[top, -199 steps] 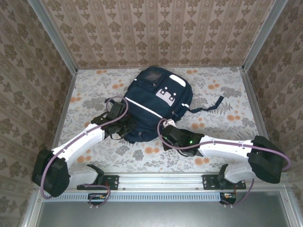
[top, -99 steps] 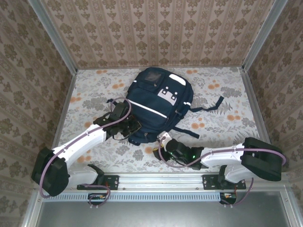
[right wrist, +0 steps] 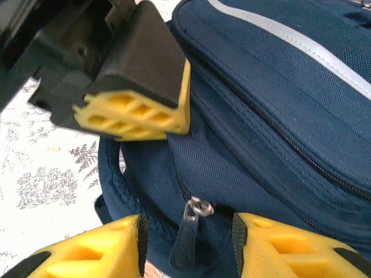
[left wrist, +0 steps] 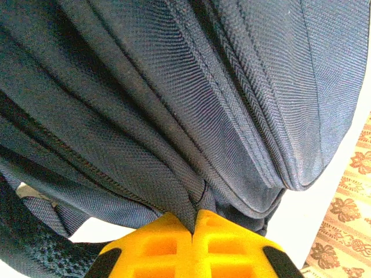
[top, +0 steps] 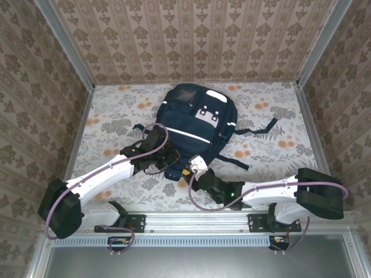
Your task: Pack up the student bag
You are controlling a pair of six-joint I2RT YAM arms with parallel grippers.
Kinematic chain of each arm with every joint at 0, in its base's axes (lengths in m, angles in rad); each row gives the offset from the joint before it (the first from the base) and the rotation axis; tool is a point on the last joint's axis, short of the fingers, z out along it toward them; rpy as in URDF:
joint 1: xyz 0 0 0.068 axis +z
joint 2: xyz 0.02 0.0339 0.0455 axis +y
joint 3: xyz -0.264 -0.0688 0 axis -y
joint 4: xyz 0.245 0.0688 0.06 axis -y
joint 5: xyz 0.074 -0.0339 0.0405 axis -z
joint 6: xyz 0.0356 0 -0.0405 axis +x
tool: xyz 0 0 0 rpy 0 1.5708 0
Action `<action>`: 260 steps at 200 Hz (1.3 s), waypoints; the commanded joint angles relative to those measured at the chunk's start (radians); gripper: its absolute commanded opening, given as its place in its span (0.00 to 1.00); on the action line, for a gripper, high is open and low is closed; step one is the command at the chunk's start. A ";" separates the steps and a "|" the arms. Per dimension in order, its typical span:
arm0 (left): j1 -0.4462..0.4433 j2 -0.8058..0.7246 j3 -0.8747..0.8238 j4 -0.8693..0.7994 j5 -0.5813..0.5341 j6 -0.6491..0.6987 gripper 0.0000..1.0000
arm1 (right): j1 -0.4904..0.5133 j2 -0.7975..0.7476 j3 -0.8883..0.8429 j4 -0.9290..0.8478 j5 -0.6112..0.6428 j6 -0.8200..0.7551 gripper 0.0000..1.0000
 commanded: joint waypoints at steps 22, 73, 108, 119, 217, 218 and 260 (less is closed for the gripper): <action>-0.032 0.026 0.058 0.078 -0.012 -0.034 0.00 | 0.016 0.082 0.074 -0.055 0.075 0.034 0.45; -0.034 0.022 0.070 0.071 -0.032 -0.033 0.00 | 0.022 0.118 0.088 -0.181 0.151 0.125 0.31; -0.031 0.026 0.081 0.055 -0.044 -0.012 0.00 | 0.027 0.120 0.070 -0.173 0.141 0.140 0.01; -0.029 0.026 0.080 0.041 -0.053 0.003 0.00 | 0.026 0.093 0.057 -0.148 0.123 0.114 0.00; 0.013 -0.056 0.022 -0.096 -0.016 0.249 0.60 | -0.235 -0.086 0.027 -0.215 -0.601 0.181 0.00; 0.013 -0.057 0.020 -0.097 -0.016 0.251 0.60 | -0.235 -0.084 0.029 -0.219 -0.602 0.182 0.00; 0.041 -0.130 -0.051 -0.111 -0.032 0.267 0.56 | -0.223 -0.016 0.050 -0.211 -0.591 0.260 0.22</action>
